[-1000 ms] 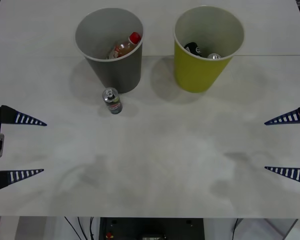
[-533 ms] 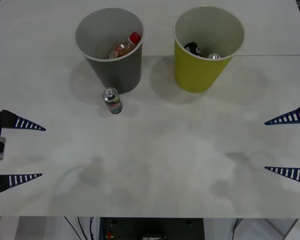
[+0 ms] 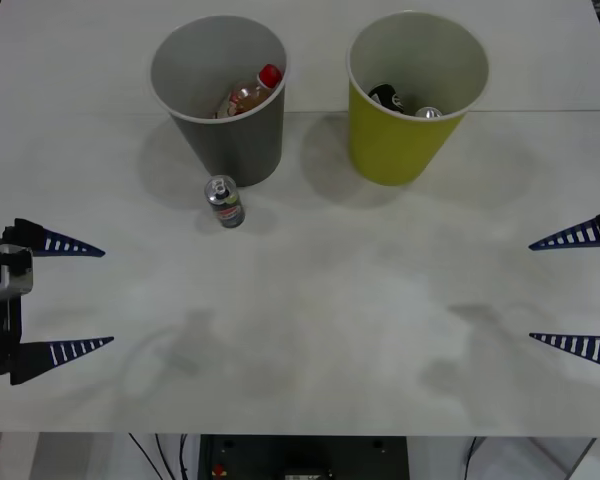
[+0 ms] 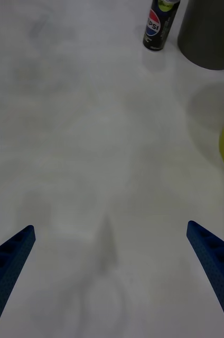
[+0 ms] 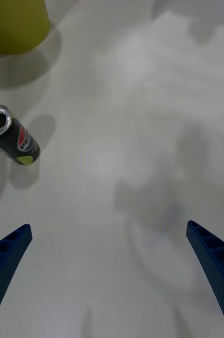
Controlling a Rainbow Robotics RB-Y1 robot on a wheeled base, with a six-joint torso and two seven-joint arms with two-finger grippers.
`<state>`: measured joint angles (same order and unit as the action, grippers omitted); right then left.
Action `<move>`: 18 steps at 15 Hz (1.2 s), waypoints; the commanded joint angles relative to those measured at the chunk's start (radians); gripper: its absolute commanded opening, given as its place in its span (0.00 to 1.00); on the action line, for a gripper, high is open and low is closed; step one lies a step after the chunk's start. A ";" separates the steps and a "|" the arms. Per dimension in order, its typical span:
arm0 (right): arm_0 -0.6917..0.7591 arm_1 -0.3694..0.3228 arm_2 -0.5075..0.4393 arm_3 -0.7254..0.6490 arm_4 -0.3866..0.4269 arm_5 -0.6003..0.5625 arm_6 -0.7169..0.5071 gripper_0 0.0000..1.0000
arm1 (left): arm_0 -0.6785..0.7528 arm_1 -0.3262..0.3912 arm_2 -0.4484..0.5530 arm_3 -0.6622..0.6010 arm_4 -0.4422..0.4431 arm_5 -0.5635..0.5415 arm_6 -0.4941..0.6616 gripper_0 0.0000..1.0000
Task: Put the can into the green bin and the plastic bottle into the gray bin
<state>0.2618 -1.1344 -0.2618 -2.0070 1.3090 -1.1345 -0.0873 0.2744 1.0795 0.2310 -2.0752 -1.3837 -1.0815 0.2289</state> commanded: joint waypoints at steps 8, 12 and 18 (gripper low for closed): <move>0.000 0.000 0.000 0.000 0.000 0.000 0.000 1.00 | 0.000 0.000 -0.259 -0.082 -0.319 0.454 0.362 1.00; 0.000 0.000 0.000 0.000 0.000 0.000 0.000 1.00 | -0.029 0.000 -0.397 -0.088 -0.502 0.644 0.572 1.00; 0.000 0.000 0.000 0.000 0.000 0.000 0.000 1.00 | -0.095 -0.001 -0.578 -0.059 -0.807 0.856 0.994 1.00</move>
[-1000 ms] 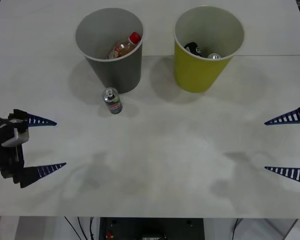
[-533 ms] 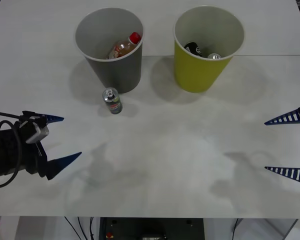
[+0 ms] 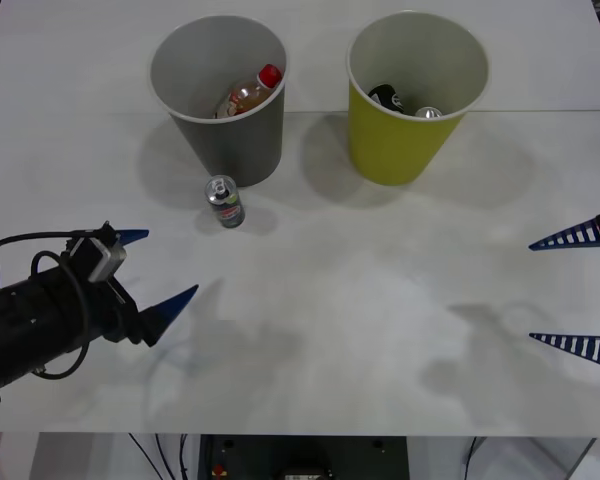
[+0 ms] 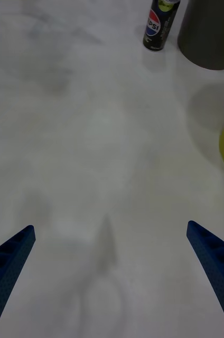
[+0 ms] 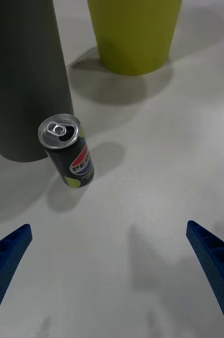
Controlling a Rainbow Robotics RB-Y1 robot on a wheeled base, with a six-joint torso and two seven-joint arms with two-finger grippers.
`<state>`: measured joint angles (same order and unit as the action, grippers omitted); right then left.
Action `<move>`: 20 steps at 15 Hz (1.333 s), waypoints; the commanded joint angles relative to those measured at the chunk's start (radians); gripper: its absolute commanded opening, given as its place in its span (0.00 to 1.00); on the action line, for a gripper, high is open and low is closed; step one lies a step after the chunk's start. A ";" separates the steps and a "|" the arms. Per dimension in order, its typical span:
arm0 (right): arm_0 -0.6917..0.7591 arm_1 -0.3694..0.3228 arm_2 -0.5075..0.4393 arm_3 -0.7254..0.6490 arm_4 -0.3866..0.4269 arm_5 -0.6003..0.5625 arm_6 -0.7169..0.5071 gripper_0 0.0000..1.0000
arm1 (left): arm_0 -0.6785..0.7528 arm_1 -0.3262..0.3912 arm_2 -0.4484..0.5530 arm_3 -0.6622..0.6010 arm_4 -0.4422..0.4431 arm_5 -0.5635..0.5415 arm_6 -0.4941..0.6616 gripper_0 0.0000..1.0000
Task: Put the can into the green bin and the plastic bottle into the gray bin
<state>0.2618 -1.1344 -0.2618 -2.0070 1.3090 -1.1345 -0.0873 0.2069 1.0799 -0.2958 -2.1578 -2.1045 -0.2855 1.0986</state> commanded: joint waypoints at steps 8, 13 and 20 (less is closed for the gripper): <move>0.000 0.000 0.000 0.000 0.000 0.000 0.000 1.00 | -0.135 -0.184 -0.220 0.308 -0.261 0.365 0.176 1.00; 0.000 0.000 0.000 0.000 0.000 0.000 0.000 1.00 | -0.139 -0.307 -0.218 0.383 -0.281 0.431 0.176 1.00; 0.000 0.000 0.000 0.000 0.000 0.000 0.000 1.00 | -0.187 -0.451 -0.220 0.512 -0.305 0.505 0.142 1.00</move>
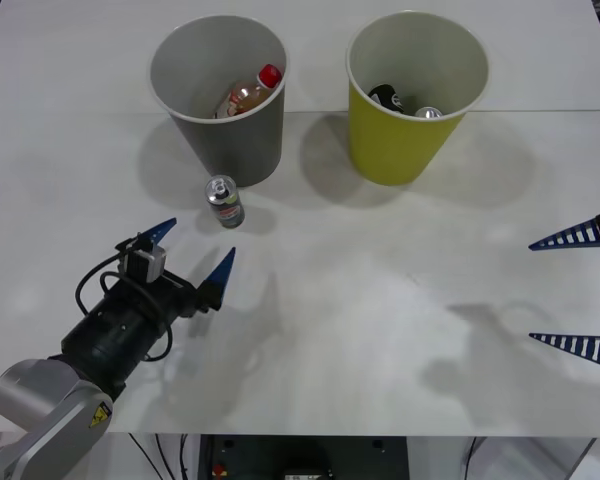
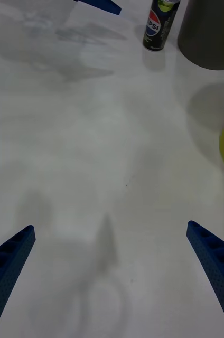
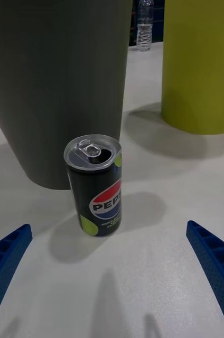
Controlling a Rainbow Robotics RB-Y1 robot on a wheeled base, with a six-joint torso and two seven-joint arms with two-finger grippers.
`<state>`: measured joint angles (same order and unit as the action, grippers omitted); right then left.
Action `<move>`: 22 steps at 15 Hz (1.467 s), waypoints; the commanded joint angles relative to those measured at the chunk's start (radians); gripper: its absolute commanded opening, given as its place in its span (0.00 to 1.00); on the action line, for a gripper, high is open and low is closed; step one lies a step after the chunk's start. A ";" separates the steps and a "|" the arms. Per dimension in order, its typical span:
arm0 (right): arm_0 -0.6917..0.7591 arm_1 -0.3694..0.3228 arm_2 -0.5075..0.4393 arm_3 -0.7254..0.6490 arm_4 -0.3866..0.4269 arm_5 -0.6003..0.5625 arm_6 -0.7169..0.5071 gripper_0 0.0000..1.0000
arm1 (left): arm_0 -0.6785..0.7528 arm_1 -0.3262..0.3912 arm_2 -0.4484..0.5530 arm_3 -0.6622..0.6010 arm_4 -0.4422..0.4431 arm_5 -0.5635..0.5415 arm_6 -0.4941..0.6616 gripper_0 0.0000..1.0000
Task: Put the can into the green bin and the plastic bottle into the gray bin
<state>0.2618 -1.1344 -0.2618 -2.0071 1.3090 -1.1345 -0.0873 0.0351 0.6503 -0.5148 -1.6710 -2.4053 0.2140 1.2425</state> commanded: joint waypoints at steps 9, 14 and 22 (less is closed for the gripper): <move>0.000 0.000 0.000 0.000 0.000 0.000 0.000 1.00 | -0.147 -0.110 -0.062 0.255 -0.014 0.136 0.002 1.00; 0.000 0.000 0.000 0.000 0.000 0.000 0.000 1.00 | -0.195 -0.158 -0.067 0.321 -0.011 0.157 0.003 1.00; 0.000 0.000 0.000 0.000 0.000 0.000 0.000 1.00 | -0.302 -0.186 -0.082 0.438 -0.006 0.157 0.028 1.00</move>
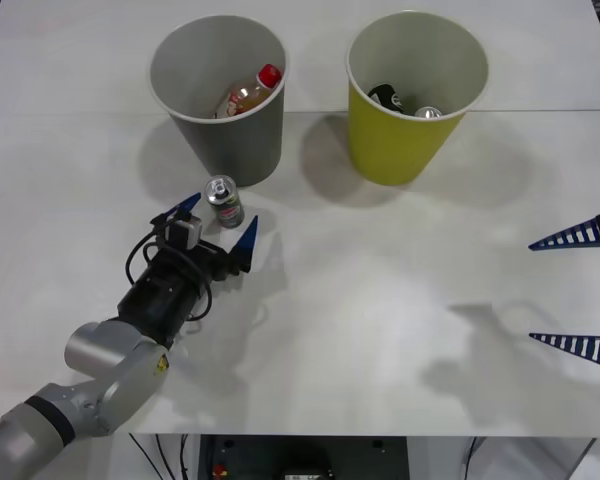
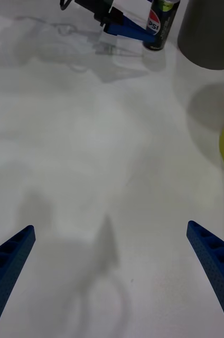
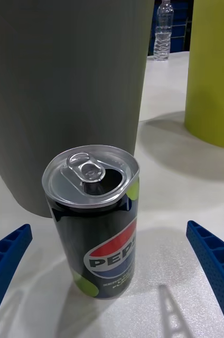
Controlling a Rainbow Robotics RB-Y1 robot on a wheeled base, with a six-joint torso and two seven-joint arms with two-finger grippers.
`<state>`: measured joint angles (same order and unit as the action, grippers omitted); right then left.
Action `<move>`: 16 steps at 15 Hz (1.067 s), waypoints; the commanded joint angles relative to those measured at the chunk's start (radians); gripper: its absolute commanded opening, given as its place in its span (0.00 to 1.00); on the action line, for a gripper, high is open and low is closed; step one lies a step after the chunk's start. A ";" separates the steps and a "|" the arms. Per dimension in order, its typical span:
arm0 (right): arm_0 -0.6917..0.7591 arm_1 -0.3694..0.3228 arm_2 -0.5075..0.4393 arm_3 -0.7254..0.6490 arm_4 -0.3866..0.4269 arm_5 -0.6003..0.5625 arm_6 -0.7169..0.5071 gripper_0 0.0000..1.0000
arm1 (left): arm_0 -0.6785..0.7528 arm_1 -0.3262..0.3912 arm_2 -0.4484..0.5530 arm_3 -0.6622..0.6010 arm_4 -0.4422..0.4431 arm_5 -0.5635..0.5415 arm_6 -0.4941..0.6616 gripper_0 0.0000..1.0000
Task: Put the can into the green bin and the plastic bottle into the gray bin
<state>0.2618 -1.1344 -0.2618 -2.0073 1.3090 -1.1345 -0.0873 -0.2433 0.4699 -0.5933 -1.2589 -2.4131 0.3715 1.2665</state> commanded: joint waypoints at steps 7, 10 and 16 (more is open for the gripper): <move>0.000 0.000 0.000 0.000 0.000 0.000 0.000 1.00 | -0.094 -0.027 -0.013 0.107 0.006 0.000 0.008 1.00; 0.000 0.000 0.000 0.000 0.000 0.000 0.000 1.00 | -0.096 -0.027 -0.013 0.107 0.006 0.000 0.008 0.55; 0.000 0.000 0.000 0.000 0.000 0.000 0.000 1.00 | -0.094 -0.027 -0.013 0.107 0.006 0.000 -0.001 0.00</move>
<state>0.2618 -1.1344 -0.2618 -2.0072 1.3090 -1.1345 -0.0873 -0.3385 0.4432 -0.6059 -1.1518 -2.4070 0.3715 1.2678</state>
